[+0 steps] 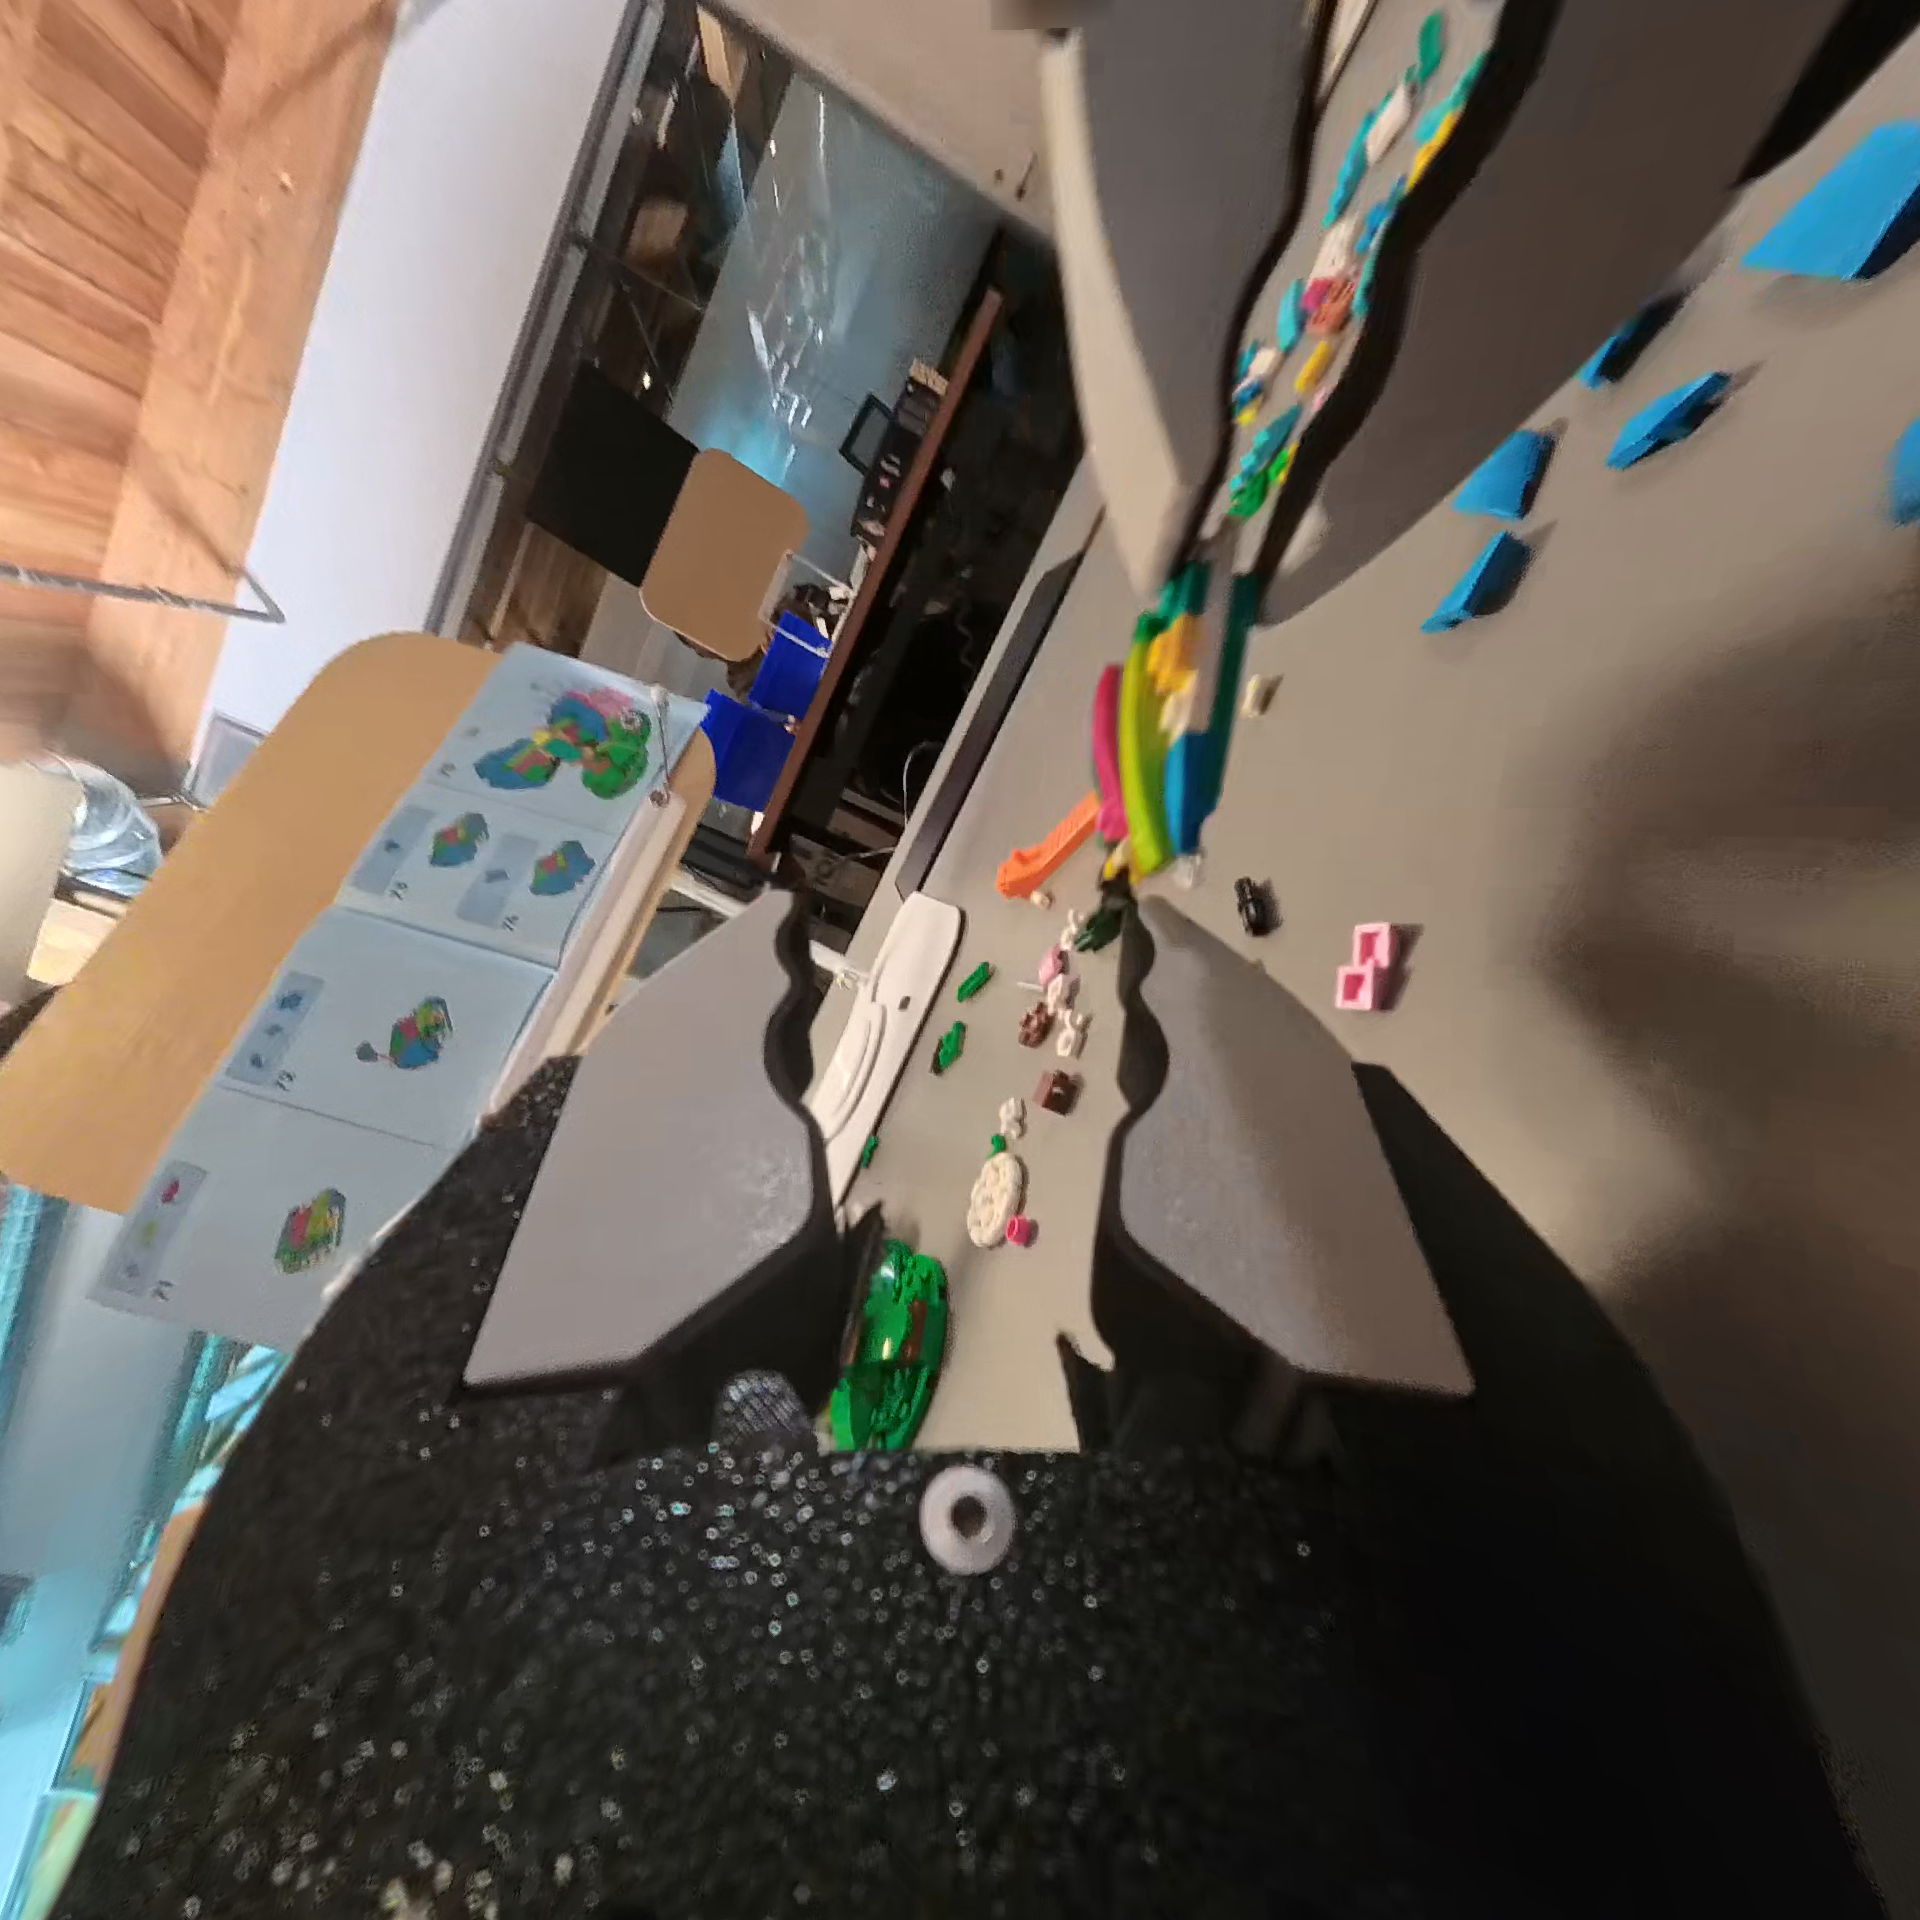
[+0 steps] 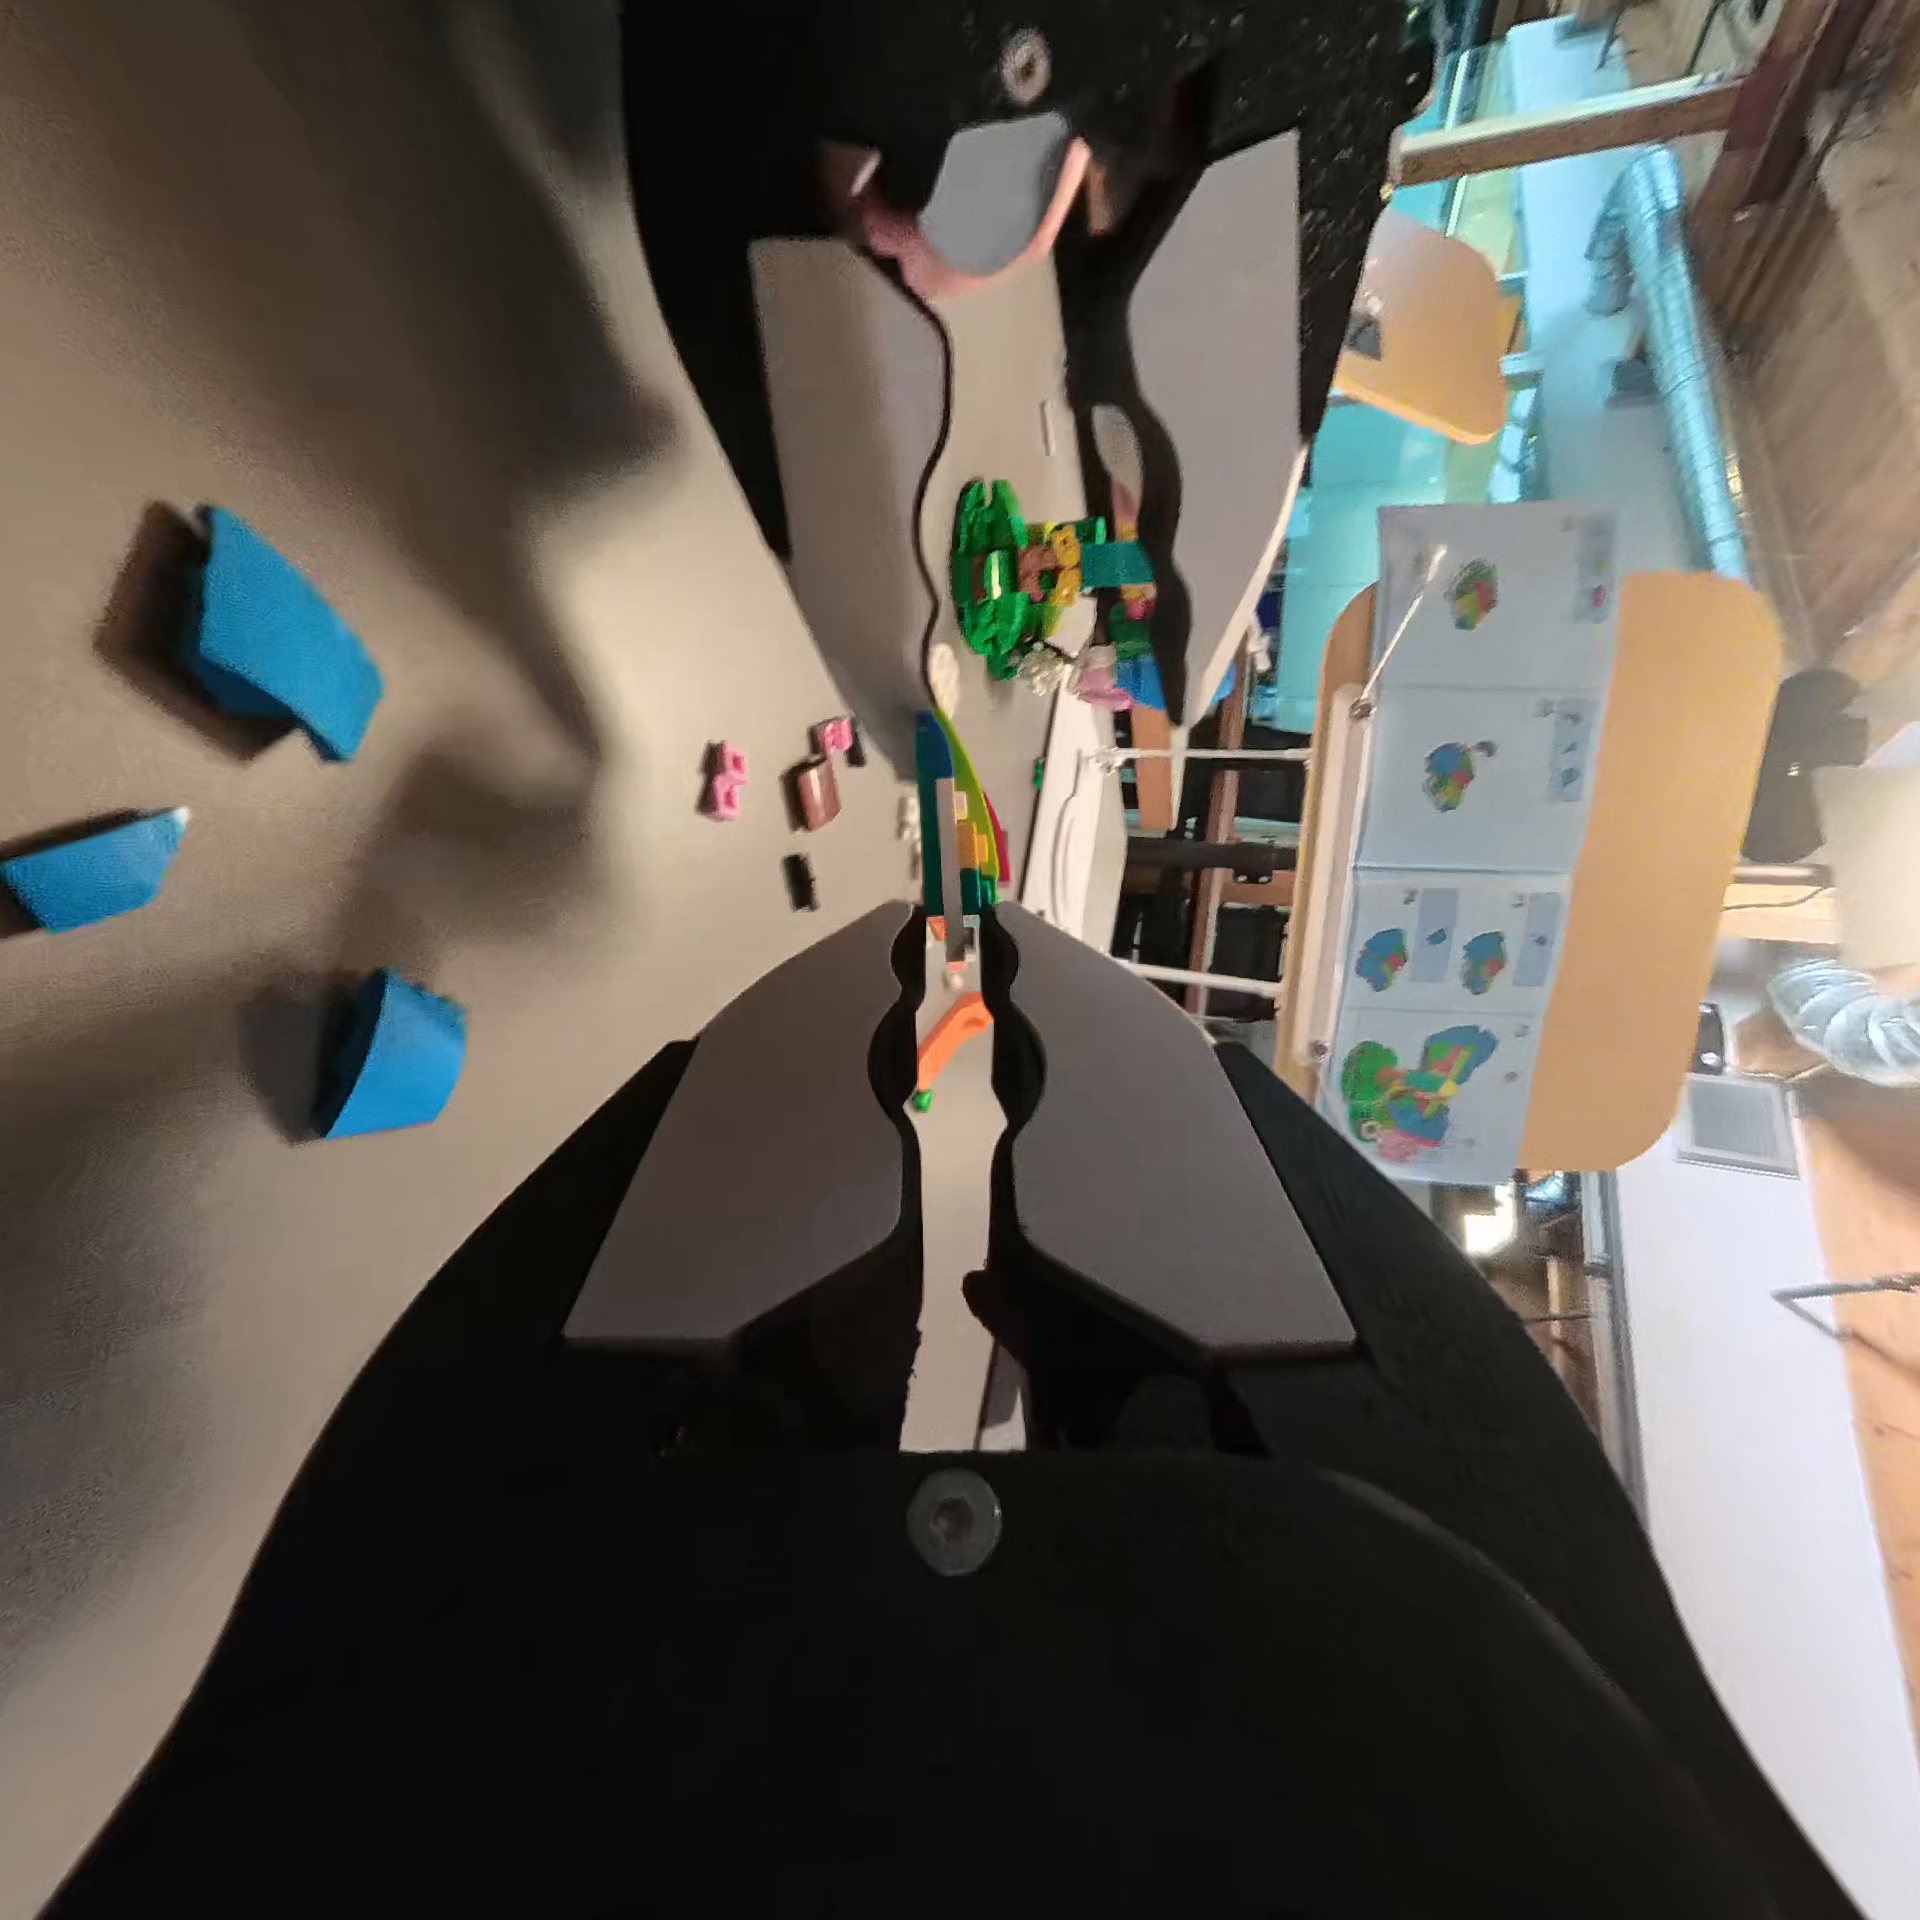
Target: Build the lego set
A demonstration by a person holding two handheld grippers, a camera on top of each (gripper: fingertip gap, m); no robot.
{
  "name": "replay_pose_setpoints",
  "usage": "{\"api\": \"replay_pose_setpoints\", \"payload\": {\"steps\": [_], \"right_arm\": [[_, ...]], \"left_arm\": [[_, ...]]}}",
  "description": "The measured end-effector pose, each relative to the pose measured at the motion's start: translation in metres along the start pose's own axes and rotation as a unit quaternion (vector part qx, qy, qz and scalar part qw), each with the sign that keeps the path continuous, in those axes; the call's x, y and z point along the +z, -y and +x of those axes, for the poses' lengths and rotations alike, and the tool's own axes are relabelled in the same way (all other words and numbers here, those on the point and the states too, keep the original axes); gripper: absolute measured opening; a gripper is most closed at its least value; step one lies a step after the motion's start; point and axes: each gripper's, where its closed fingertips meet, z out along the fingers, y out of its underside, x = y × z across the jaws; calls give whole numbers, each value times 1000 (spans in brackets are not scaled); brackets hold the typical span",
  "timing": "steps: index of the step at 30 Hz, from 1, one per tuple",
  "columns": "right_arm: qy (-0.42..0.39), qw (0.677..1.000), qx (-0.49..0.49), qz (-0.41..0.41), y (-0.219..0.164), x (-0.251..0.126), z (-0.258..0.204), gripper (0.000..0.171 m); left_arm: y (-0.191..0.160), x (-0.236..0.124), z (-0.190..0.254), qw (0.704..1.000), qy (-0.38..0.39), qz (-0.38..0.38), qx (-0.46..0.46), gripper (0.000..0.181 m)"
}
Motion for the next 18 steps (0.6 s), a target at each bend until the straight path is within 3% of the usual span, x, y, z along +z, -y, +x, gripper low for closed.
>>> {"api": "replay_pose_setpoints", "payload": {"steps": [2, 13, 18], "right_arm": [[27, 1000, 2, -9, -6, -2, -11, 8], [145, 989, -4, -22, -14, -8, -55, 9], [197, 978, 63, -34, -18, -13, -56, 27]], "left_arm": [[-9, 1, -6, 1000, 15, -22, -12, 42], [-31, 2, -21, 994, 62, -81, -26, 24], [-36, 1, -28, 992, 82, -91, -42, 18]]}}
